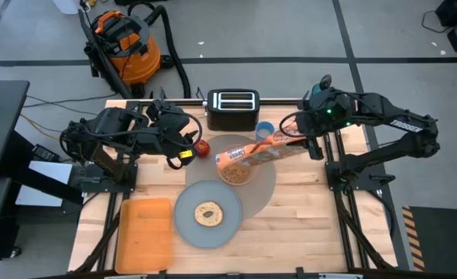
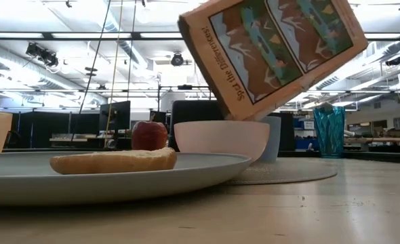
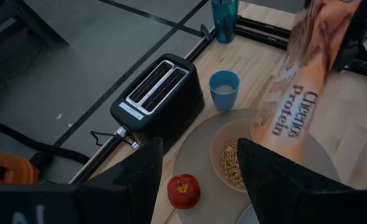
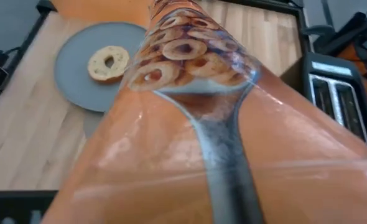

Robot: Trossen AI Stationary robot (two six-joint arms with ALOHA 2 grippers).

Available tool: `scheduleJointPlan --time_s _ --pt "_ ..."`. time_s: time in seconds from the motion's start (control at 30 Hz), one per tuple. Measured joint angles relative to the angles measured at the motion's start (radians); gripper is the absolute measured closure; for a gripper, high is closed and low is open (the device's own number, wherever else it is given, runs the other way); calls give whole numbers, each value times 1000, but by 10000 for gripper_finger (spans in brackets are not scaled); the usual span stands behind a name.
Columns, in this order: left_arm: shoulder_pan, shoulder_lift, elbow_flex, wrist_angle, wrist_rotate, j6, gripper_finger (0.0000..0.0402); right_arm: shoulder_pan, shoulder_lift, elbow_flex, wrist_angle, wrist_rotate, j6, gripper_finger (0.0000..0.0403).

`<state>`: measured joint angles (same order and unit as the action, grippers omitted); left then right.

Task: Arrange a breakfast setting
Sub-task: Pour the cereal from the cereal box into the orange bowl

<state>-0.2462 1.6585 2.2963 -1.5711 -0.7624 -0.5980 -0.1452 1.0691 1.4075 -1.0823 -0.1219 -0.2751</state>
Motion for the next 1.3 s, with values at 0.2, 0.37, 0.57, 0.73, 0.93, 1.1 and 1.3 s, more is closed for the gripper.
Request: scheduleJointPlan --time_s 0.2,0.37,0.57,0.73,0.93,1.1,1.3 --pt "2 0 0 0 0 -1 186 1 -3 0 -41 1 16 190" --pt "2 0 0 0 0 -22 186 7 -3 0 -39 -7 22 190" --pt "0 0 0 0 0 -21 186 13 14 0 11 -78 33 190" --pt "0 0 0 0 0 -21 186 15 48 0 22 -13 4 190" --pt "0 0 0 0 0 -20 186 15 93 0 105 62 -16 190" --pt "0 0 0 0 0 -18 186 14 123 0 117 53 -16 190" --pt "0 0 0 0 0 -18 186 33 109 0 96 2 20 190"
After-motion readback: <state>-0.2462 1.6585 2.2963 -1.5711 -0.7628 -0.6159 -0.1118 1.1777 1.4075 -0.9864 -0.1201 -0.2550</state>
